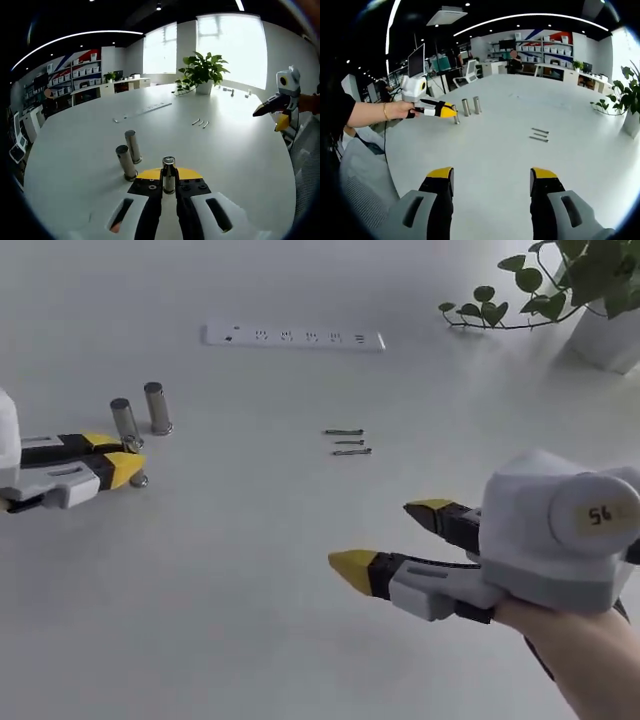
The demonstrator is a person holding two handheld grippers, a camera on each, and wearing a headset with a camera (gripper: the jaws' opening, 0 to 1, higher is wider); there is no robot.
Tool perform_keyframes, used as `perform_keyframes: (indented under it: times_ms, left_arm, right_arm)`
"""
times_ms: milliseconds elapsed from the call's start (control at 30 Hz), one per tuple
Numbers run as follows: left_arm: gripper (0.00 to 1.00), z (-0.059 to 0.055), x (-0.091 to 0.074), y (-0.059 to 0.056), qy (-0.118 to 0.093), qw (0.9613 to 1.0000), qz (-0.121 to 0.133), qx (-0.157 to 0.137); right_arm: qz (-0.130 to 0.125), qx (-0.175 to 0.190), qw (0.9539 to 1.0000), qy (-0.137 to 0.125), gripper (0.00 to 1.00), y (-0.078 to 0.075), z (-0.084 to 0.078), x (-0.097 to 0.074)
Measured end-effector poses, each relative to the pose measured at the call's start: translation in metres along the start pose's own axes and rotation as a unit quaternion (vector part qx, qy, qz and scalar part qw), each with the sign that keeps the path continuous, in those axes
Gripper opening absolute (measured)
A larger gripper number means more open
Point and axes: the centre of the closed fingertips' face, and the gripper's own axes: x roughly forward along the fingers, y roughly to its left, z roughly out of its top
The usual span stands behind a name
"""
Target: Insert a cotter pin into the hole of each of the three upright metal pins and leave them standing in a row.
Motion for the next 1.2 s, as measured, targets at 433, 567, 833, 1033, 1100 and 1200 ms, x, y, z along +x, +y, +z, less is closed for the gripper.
perform_keyframes:
  times_ms: [433,567,833,1033,1100,1200]
  left_arm:
    - [0.07,0.003,0.025,-0.046,0.0,0.9985,-0.052,0.014]
    - [0.07,0.007,0.031,-0.053,-0.008,0.9983,-0.055,0.016]
    - [0.07,0.008,0.04,-0.057,-0.016,0.9981,-0.055,0.024]
    - [0.07,0.005,0.043,-0.058,-0.013,0.9977,-0.058,0.031]
    - [0.07,0.006,0.043,-0.058,-0.017,0.9976,-0.059,0.032]
    - [0.07,0.007,0.044,-0.058,-0.019,0.9973,-0.06,0.038]
  right_arm:
    - [0.003,0.003,1.0,-0.003,0.53,0.001,0.0,-0.004]
    - [0.002,0.005,1.0,-0.002,0.52,0.0,-0.002,-0.006]
    - [0.0,0.008,1.0,0.0,0.52,-0.002,-0.005,-0.008]
    - [0.0,0.01,0.9999,0.003,0.52,-0.002,-0.007,-0.008]
    - [-0.002,0.01,0.9999,0.003,0.52,-0.002,-0.007,-0.008]
    - [-0.003,0.012,0.9999,0.004,0.51,-0.003,-0.007,-0.008]
